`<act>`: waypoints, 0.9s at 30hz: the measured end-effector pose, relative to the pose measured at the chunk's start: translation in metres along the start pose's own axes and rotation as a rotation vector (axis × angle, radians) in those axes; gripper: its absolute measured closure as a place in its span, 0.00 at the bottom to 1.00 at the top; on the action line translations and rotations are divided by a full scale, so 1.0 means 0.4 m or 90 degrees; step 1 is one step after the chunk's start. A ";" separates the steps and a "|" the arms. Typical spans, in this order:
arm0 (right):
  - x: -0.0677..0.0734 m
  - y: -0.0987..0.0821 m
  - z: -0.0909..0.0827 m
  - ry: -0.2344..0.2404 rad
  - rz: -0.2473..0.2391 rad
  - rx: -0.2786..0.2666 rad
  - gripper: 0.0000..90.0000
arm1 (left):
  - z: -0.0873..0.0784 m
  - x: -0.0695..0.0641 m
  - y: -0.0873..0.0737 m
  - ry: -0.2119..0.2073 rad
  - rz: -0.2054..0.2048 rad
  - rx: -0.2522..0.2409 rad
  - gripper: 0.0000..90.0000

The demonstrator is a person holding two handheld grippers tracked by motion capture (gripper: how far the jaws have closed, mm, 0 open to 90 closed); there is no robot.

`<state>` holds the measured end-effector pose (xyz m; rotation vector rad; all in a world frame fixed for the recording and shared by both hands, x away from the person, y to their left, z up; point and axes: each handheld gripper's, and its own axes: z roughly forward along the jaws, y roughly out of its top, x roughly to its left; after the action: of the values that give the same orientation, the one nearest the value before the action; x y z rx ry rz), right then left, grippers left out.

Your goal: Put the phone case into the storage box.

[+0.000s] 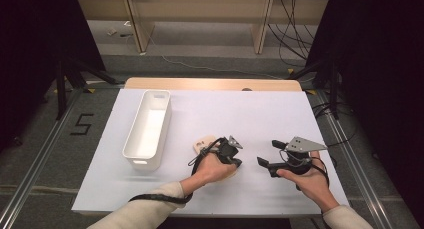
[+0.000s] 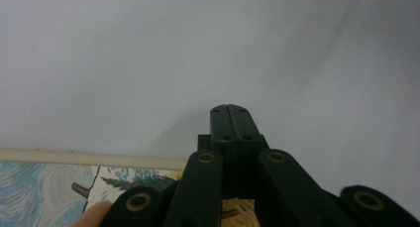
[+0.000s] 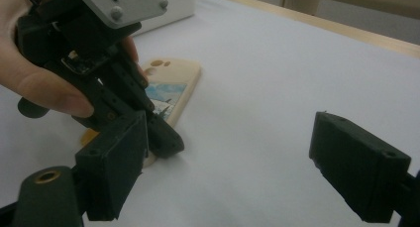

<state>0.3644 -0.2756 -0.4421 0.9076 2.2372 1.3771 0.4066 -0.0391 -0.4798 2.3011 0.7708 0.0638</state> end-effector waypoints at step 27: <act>0.001 -0.001 0.001 0.002 -0.001 0.002 0.18 | -0.093 0.002 -0.088 -0.060 0.016 0.077 1.00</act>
<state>0.3643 -0.2750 -0.4427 0.9057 2.2428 1.3761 0.3799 0.0044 -0.4744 2.4086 0.7147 -0.0819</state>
